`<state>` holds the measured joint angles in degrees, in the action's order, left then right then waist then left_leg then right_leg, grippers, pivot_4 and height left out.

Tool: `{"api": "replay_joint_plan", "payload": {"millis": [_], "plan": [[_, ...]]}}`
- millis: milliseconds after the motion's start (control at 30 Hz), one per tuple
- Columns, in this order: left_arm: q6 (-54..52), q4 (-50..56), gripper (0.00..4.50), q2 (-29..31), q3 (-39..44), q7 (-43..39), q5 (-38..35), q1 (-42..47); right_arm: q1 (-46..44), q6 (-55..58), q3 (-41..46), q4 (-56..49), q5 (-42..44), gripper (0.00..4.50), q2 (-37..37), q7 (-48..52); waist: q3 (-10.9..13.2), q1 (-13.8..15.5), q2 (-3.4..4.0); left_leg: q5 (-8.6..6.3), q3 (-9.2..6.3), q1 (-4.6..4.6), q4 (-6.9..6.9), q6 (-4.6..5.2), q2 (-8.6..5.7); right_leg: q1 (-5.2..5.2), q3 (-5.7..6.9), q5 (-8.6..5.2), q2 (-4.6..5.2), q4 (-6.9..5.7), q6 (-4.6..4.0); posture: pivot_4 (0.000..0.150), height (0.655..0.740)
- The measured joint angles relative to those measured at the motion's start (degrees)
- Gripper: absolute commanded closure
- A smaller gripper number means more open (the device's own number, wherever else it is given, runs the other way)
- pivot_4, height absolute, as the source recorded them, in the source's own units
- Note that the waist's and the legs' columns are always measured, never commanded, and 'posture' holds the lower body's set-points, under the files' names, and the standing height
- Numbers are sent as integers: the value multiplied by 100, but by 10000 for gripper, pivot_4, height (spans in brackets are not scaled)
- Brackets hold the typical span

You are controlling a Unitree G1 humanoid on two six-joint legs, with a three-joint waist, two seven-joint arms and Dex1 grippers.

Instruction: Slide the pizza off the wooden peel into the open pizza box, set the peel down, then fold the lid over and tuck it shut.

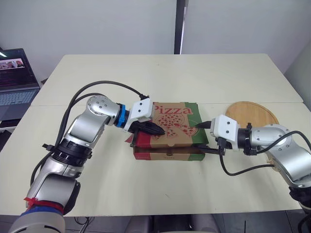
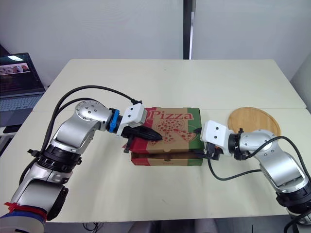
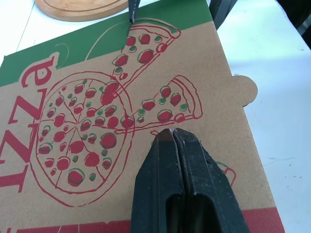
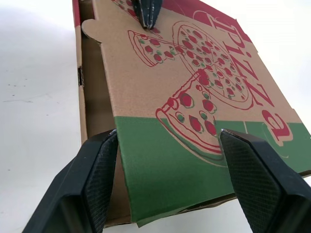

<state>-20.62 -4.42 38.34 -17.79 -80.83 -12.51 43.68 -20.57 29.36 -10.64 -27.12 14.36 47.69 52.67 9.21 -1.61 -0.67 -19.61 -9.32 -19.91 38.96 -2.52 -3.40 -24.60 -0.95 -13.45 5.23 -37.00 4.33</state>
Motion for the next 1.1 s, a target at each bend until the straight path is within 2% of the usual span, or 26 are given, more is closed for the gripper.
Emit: {"api": "replay_joint_plan", "payload": {"millis": [200, 433, 567, 667, 933, 1100], "plan": [[119, 13, 45000, 24, -35, 8, 107, -23, 225, 113, 102, -129, 120, 9739, -79, -49, 0, 0, 0, 0, -1, 1, 0, 0, 0, 1, 1, 0, 0, -1, 0, 1500, 7400], [119, 46, 45000, 32, -35, 28, 143, -51, 627, 907, 1515, -429, 1267, 9739, 241, 119, 0, 11, 0, -1, -5, 10, 0, 1, 0, 20, 4, 0, 0, 5, 0, 1500, 7400], [117, 45, 45000, 40, -35, 29, 166, -56, 693, 1022, 1851, -214, 1347, 9739, 309, 18, 0, 7, 0, -1, -3, 15, 0, 2, 0, 23, 3, 0, -1, 3, 0, 1500, 7400], [118, 43, 45000, 40, -34, 28, 167, -56, 781, 789, 1625, 120, 943, 15662, 319, -121, 0, 3, 0, -1, -2, 15, 0, 2, 0, 22, 3, 0, -1, 3, 1, 1500, 7400], [115, 40, 45000, 40, -34, 30, 169, -55, 812, 0, 902, 743, 506, 44085, -58, 119, 0, -6, 0, -1, -3, 15, 0, 1, 0, 22, 2, 0, -1, 3, 1, 1500, 7400], [106, 41, 45000, 40, -34, 40, 169, -55, 650, -60, 716, 829, 557, 44858, -151, 426, 0, -6, 0, 0, -5, 15, 0, 1, 0, 22, 4, 0, -1, 3, 1, 1500, 7400]]}}
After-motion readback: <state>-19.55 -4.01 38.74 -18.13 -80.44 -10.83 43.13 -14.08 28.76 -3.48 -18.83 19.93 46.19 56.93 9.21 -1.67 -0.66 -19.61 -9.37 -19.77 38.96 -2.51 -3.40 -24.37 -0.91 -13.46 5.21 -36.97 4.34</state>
